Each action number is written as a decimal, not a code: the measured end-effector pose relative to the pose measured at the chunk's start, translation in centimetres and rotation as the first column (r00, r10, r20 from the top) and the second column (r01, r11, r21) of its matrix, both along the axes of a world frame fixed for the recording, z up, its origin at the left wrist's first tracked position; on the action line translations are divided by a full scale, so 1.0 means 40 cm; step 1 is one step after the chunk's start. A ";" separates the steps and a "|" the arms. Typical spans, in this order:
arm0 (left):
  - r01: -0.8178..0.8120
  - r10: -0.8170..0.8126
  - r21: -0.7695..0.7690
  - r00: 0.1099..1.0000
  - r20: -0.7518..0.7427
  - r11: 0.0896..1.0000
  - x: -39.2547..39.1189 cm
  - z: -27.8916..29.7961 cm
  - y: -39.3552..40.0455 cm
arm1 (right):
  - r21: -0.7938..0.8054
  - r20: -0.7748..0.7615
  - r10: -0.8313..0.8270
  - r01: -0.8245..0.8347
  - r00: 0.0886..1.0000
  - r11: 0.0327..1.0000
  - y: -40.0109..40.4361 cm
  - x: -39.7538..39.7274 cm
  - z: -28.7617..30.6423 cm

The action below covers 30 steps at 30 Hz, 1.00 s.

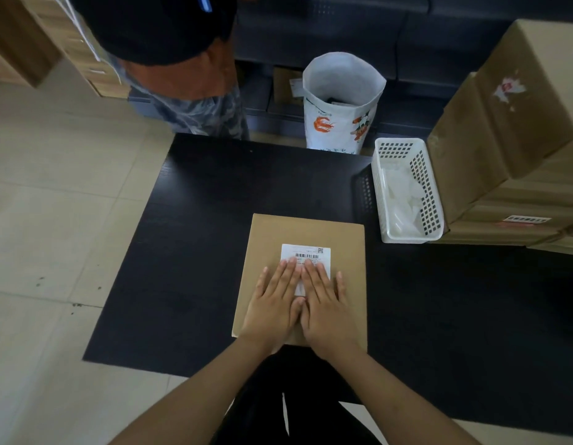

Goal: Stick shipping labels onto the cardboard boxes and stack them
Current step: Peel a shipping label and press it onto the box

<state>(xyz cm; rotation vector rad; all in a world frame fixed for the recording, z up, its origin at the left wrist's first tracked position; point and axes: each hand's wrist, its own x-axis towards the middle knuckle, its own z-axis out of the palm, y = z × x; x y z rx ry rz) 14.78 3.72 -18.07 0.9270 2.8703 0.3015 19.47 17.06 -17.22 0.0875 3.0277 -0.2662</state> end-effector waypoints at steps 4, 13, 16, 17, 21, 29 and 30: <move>-0.212 0.211 0.014 0.977 0.043 0.977 0.021 0.002 0.006 | -0.072 0.007 -0.243 0.243 0.970 0.967 -0.008 0.012 -0.005; -0.363 0.363 0.050 0.932 0.024 0.930 0.025 0.008 0.008 | -0.055 -0.001 -0.289 0.289 0.957 0.956 -0.011 0.011 -0.011; -0.155 0.155 0.063 0.988 0.016 0.986 0.033 0.018 -0.012 | -0.055 -0.031 -0.093 0.091 0.995 0.994 0.013 0.026 -0.011; -0.032 0.032 0.058 0.999 0.000 0.998 0.042 0.018 -0.018 | -0.047 -0.039 0.021 -0.022 0.999 0.999 0.022 0.037 -0.014; 0.140 -0.140 -0.021 0.990 -0.016 0.990 0.074 0.003 -0.038 | -0.026 -0.027 0.200 -0.201 0.979 0.979 0.033 0.067 -0.023; -0.057 0.057 -0.012 0.998 0.040 0.998 0.095 0.007 -0.024 | -0.018 0.015 -0.002 0.002 1.000 1.000 0.020 0.081 -0.004; -0.136 0.136 0.002 0.989 0.053 0.991 0.099 0.010 -0.021 | -0.023 0.020 -0.072 0.072 0.997 0.997 0.019 0.087 -0.003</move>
